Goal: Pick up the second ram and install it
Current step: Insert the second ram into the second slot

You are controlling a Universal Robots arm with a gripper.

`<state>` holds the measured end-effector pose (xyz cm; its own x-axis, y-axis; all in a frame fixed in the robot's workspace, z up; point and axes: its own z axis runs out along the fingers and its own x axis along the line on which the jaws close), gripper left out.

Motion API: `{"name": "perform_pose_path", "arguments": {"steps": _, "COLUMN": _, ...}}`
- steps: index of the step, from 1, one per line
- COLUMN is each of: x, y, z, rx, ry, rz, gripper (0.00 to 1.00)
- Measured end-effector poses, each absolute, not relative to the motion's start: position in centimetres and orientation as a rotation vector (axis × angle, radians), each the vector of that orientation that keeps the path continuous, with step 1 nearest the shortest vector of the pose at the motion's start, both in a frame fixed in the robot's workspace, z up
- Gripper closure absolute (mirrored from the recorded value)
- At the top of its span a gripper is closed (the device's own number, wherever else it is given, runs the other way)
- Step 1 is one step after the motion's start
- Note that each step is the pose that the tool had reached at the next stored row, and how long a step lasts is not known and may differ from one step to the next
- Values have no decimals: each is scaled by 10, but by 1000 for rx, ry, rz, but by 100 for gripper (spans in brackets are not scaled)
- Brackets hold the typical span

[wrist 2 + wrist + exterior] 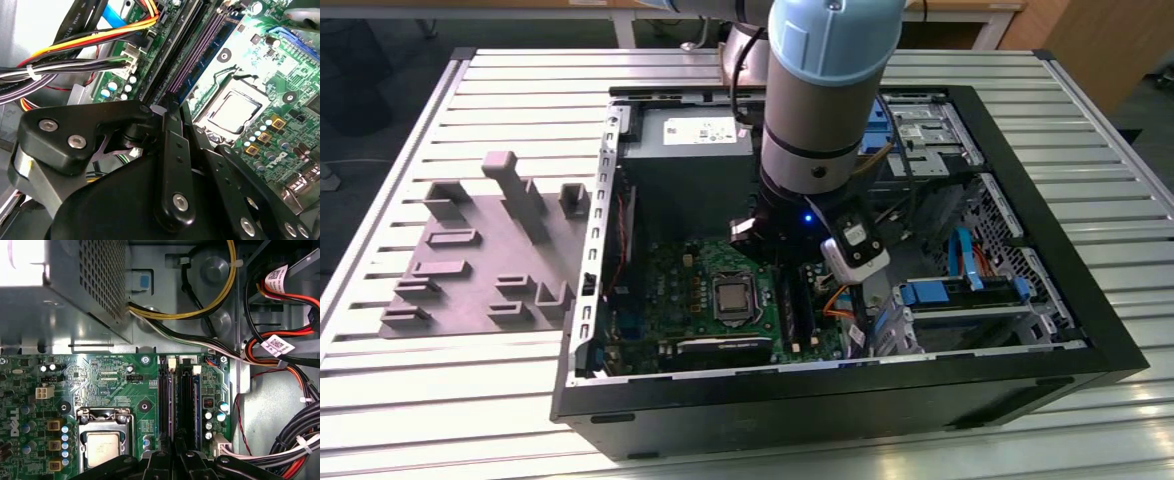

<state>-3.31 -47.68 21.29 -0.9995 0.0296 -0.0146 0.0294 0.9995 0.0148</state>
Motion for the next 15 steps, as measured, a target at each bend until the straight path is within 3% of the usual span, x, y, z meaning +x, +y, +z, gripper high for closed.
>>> {"name": "perform_pose_path", "arguments": {"steps": 15, "x": -31, "y": -477, "z": 218, "rx": 46, "ry": 3126, "rz": 28, "gripper": 86}}
